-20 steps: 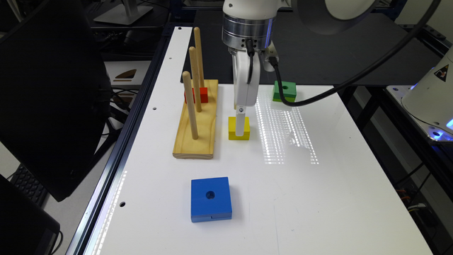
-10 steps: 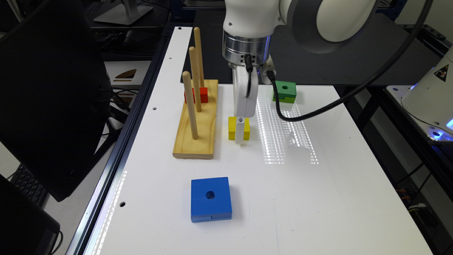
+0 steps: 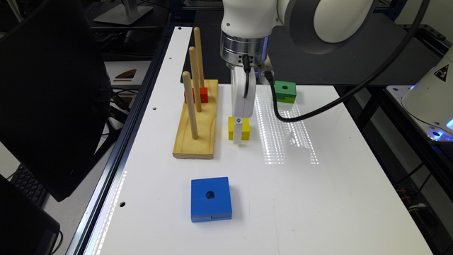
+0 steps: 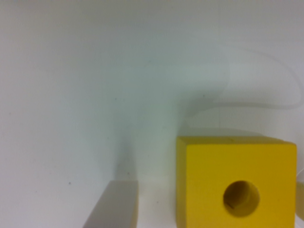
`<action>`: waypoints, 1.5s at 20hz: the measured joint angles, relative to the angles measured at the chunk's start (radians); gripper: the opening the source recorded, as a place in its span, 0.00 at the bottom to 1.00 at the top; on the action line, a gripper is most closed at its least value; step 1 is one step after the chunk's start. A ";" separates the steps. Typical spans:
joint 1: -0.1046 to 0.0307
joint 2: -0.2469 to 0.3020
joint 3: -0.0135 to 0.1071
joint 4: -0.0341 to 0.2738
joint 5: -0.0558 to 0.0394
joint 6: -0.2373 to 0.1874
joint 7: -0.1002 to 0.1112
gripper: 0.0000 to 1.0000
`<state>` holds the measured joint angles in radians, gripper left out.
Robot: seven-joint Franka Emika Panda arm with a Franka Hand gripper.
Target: Pick up yellow block.
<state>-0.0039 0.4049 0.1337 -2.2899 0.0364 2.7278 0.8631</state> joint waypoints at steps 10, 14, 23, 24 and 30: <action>0.005 0.015 -0.001 0.006 -0.0033 0.007 0.001 1.00; 0.004 0.014 -0.001 0.005 -0.0035 0.007 0.001 0.00; 0.004 0.012 -0.002 0.004 -0.0035 0.003 0.001 0.00; 0.004 0.008 -0.002 0.004 -0.0035 0.002 0.001 0.00; 0.003 -0.087 -0.002 0.002 -0.0035 -0.093 0.001 0.00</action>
<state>-0.0010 0.3177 0.1315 -2.2882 0.0329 2.6348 0.8641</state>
